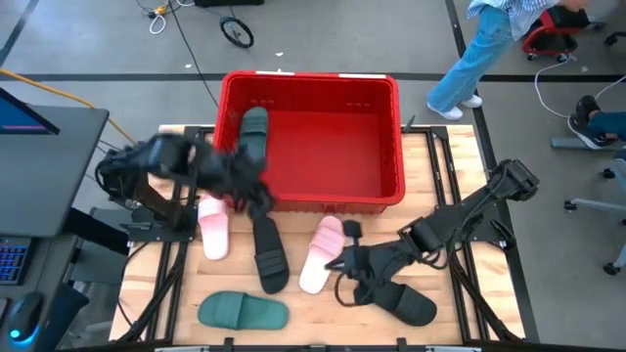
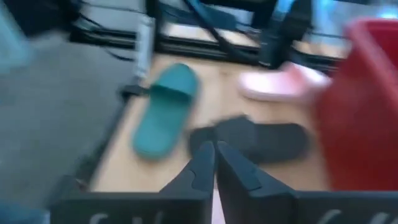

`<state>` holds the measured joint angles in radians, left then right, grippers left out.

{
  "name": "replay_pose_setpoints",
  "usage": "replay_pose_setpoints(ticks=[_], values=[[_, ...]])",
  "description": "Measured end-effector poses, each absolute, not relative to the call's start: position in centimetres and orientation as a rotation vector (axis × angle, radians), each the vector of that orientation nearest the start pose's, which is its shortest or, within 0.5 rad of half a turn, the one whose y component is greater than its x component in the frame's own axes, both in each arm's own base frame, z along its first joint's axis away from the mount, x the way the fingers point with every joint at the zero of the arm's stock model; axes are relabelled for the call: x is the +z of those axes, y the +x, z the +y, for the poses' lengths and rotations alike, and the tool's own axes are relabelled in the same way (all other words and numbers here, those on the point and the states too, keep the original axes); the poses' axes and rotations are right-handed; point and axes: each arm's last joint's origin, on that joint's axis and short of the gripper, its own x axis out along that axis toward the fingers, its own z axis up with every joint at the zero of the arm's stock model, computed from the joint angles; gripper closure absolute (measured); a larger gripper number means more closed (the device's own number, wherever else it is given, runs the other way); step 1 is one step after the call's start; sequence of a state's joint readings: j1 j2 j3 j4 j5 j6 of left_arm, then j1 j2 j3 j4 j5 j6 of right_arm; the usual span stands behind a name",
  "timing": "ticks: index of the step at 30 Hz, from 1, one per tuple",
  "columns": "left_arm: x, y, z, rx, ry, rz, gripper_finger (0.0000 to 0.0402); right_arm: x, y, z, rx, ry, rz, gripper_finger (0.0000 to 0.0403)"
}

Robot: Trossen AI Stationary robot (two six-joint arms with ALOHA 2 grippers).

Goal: Pick and place slides into bin
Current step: Put the green slipper into the red bin

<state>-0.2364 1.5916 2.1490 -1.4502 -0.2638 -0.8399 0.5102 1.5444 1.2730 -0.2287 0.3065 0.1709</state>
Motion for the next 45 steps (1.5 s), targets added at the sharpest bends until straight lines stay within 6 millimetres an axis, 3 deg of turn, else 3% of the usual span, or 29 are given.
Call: replay_pose_setpoints(ticks=[6, 10, 16, 20, 27, 36, 41, 45], values=[[44.1, 26.5, -13.3, 0.204, -0.753, 0.882, 0.0200, 30.4, 31.3, 15.4, 0.239, -0.004, 0.496, 0.0337], [40.3, 26.2, -18.6, 0.170, -0.903, 0.938, 0.0202, 30.5, 31.8, 14.6, 0.263, -0.004, 0.488, 0.0300], [32.8, 24.2, -22.7, 0.340, -1.066, 1.063, 0.0205, 30.3, 32.4, 15.1, 0.406, -0.189, 0.416, 0.0272], [28.2, 22.0, -23.6, 0.507, -1.094, 1.177, 0.0209, 28.7, 33.6, 16.9, 0.549, -0.284, 0.347, 0.0272], [23.5, 19.4, -23.8, 0.627, -1.070, 1.405, 0.0204, 24.2, 36.3, 19.9, 0.637, -0.514, 0.308, 0.0274], [22.7, 19.4, -24.0, 0.628, -1.140, 1.399, 0.0207, 19.2, 40.1, 21.7, 0.659, -0.572, 0.364, 0.0274], [22.7, 19.7, -24.0, 0.613, -1.158, 1.392, 0.0203, 15.3, 42.0, 22.2, 0.681, -0.644, 0.422, 0.0274], [22.7, 19.8, -24.0, 0.616, -1.161, 1.387, 0.0208, 14.4, 43.7, 22.3, 0.601, -0.687, 0.423, 0.0274]])
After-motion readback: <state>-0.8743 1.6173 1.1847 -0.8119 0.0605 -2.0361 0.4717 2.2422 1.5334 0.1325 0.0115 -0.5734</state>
